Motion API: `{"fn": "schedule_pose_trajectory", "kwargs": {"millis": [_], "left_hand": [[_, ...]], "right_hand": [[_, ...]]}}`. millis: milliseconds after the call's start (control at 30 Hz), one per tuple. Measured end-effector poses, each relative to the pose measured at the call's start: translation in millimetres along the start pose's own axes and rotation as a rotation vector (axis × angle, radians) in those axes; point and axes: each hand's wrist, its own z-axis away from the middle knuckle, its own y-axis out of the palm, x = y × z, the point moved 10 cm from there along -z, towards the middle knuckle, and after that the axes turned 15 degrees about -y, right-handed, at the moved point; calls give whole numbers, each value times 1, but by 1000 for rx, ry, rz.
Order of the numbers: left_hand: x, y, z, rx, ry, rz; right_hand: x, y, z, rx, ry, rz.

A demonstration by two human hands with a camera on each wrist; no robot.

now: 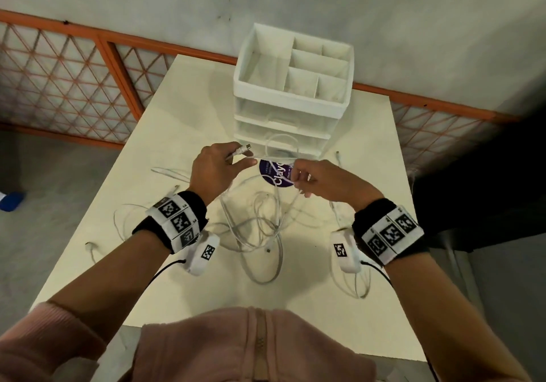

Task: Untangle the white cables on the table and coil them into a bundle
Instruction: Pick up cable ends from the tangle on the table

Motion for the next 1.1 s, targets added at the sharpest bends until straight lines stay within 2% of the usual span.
{"fn": "schedule_pose_trajectory", "kwargs": {"millis": [100, 267, 333, 433, 533, 633, 800, 867, 967, 1100], "left_hand": [[-13, 8, 5, 35, 53, 6], [-25, 9, 15, -15, 125, 26], [-30, 10, 17, 0, 161, 49], [-32, 18, 20, 66, 153, 48], [-30, 30, 28, 200, 132, 74], [-29, 43, 37, 322, 100, 89], [-33, 55, 48, 515, 62, 150], [-42, 55, 57, 572, 75, 197], [-56, 55, 67, 631, 103, 277], [-64, 63, 78, 789, 60, 399]], "right_hand": [[-9, 6, 11, 86, 98, 31], [-30, 33, 34, 173, 308, 85], [-32, 52, 46, 262, 369, 62], [-21, 72, 46, 364, 271, 181], [0, 69, 33, 373, 106, 303], [24, 41, 26, 253, 39, 291], [54, -25, 25, -197, -32, -46], [63, -40, 24, -278, -65, -115], [74, -55, 21, -368, -117, -87], [82, -59, 18, -436, -184, -81]]}}
